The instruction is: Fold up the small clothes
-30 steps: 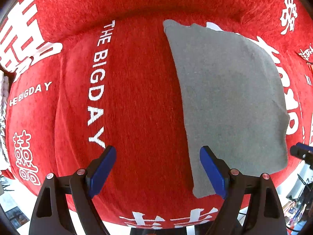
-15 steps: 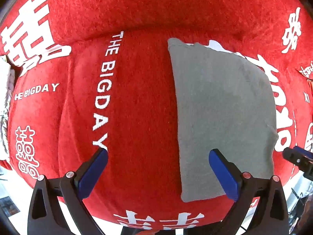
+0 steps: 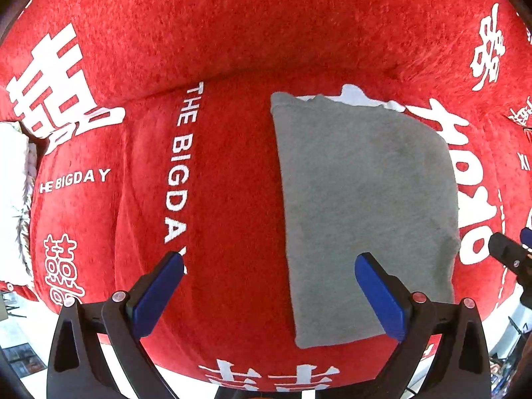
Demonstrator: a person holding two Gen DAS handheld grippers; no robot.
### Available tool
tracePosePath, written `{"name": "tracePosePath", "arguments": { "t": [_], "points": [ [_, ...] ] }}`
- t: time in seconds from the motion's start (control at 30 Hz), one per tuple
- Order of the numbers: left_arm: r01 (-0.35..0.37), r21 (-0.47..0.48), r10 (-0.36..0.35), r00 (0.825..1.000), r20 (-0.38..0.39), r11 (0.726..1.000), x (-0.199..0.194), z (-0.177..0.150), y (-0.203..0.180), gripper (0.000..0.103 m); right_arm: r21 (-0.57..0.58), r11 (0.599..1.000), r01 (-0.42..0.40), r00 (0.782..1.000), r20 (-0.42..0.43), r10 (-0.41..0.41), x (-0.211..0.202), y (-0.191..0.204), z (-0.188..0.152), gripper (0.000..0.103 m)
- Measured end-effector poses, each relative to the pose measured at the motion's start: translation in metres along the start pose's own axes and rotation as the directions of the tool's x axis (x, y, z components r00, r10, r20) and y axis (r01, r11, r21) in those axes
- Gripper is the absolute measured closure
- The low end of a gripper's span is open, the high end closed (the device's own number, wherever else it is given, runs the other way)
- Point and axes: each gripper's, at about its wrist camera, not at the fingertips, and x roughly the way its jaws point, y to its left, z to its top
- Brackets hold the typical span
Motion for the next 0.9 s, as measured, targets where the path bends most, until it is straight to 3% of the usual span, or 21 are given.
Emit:
{"name": "tracePosePath", "arguments": {
  "t": [0.9],
  "points": [
    [-0.008, -0.005, 0.008, 1.0, -0.028, 1.0, 0.0035, 0.0, -0.0089, 0.0, 0.009, 1.0, 0.016, 1.0, -0.015, -0.016, 0.0039, -0.0049, -0.0002, 0.0]
  ]
}}
